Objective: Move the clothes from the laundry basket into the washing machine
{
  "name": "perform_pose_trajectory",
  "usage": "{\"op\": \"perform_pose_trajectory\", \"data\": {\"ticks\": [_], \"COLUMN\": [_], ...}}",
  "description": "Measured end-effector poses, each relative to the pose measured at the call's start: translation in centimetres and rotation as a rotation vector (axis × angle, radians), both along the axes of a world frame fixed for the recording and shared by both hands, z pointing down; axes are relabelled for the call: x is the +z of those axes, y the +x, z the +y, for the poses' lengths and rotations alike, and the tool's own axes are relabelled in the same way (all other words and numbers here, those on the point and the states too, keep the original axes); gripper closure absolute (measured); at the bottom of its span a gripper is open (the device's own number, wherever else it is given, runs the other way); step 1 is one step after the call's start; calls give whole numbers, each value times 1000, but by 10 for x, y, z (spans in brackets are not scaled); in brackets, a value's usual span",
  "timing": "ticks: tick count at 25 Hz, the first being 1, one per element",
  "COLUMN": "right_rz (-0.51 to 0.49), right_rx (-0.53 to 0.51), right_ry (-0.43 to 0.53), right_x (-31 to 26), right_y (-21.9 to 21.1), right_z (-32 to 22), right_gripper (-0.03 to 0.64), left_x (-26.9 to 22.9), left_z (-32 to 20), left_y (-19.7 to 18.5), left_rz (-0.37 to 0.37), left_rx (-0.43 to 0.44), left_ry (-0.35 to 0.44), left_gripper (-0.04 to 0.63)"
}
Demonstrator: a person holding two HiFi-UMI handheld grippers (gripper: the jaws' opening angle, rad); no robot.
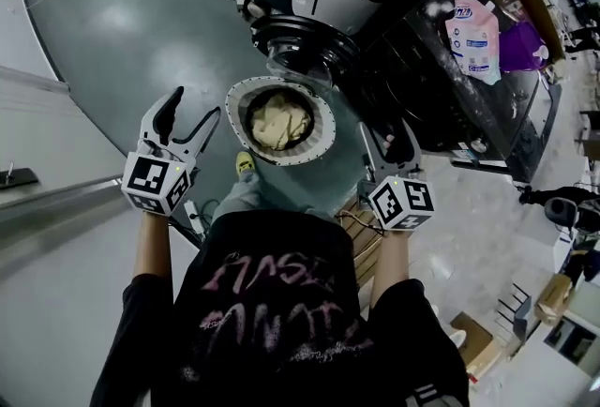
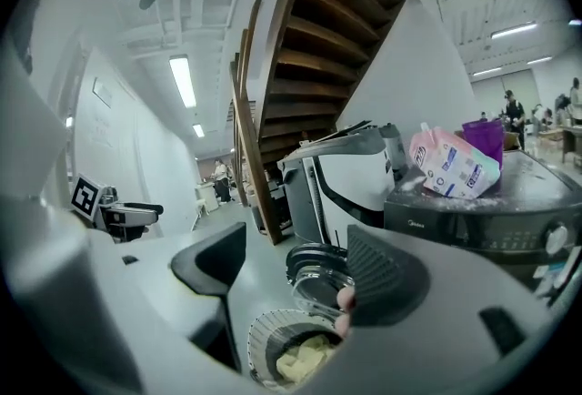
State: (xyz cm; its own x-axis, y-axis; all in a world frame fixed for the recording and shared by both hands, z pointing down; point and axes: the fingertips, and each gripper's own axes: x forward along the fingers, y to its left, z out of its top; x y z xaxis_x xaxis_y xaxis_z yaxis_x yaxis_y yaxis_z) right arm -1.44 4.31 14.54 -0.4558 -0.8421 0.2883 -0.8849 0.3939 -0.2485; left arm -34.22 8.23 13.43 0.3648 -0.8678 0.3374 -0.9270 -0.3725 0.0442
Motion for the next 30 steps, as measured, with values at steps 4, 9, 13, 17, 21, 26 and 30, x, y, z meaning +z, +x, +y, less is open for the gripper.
{"op": "perform_pose_trajectory", "data": {"ticks": [4, 9, 13, 17, 21, 26, 30], "right_rz": [56, 112, 142, 165, 165, 175, 218], "right_rx": [32, 47, 12, -24, -48, -122, -221], "right_ry": [-54, -110, -150, -178, -176, -183, -197], "right_x": [15, 37, 60, 76, 81, 91, 109], "right_y": [-27, -52, -61, -59, -47, -36, -35], "right_z": [-14, -22, -30, -35, -42, -54, -62], "right_gripper": [265, 264, 255, 255, 255, 255, 255], "left_x": [22, 54, 75, 88, 88, 98, 117], "left_z": [-32, -63, -76, -82, -91, -93, -96], "left_y": [-27, -50, -41, -25, -11, 12, 31], "left_rz": [28, 38, 40, 22, 0, -55, -103], "left_rx": [65, 148, 212, 265, 261, 275, 297], "left_ry": [-46, -101, -148, -195, -201, -233, -279], "left_gripper": [278, 278, 277, 273, 272, 272, 270]}}
